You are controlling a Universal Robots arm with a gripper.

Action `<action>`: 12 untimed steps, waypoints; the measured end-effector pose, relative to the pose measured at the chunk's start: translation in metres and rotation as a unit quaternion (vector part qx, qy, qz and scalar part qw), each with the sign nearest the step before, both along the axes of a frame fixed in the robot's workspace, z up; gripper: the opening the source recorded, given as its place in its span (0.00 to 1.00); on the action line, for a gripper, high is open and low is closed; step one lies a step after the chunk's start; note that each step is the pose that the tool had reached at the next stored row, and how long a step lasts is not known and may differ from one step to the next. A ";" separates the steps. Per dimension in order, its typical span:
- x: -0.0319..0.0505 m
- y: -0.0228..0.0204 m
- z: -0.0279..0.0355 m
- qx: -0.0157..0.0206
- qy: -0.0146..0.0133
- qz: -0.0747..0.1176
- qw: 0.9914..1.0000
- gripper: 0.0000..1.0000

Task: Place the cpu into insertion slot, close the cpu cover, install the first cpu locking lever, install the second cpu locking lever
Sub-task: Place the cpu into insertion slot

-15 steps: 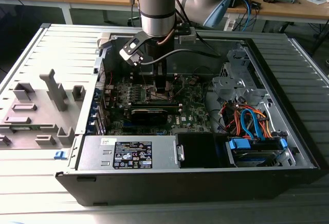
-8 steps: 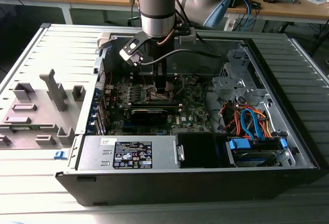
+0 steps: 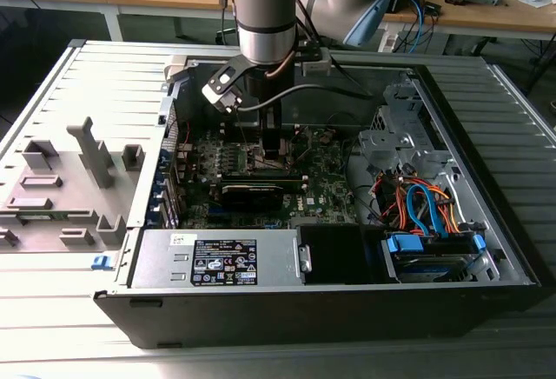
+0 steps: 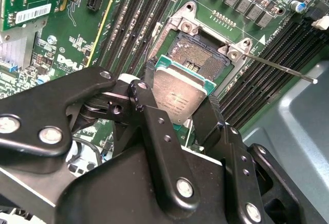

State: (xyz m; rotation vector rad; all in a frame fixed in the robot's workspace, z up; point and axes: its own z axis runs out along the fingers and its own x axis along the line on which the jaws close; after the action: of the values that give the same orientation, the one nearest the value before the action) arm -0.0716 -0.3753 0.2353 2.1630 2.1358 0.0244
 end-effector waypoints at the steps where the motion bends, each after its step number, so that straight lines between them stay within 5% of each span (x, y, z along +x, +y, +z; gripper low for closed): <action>1: 0.0000 0.0000 -0.0001 0.000 0.000 0.000 1.000 0.54; 12: -0.0001 0.0000 -0.0047 -0.002 0.000 0.000 1.000 0.54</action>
State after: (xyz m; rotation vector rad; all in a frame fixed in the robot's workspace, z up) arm -0.0717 -0.3753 0.2306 2.1612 2.1342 0.0209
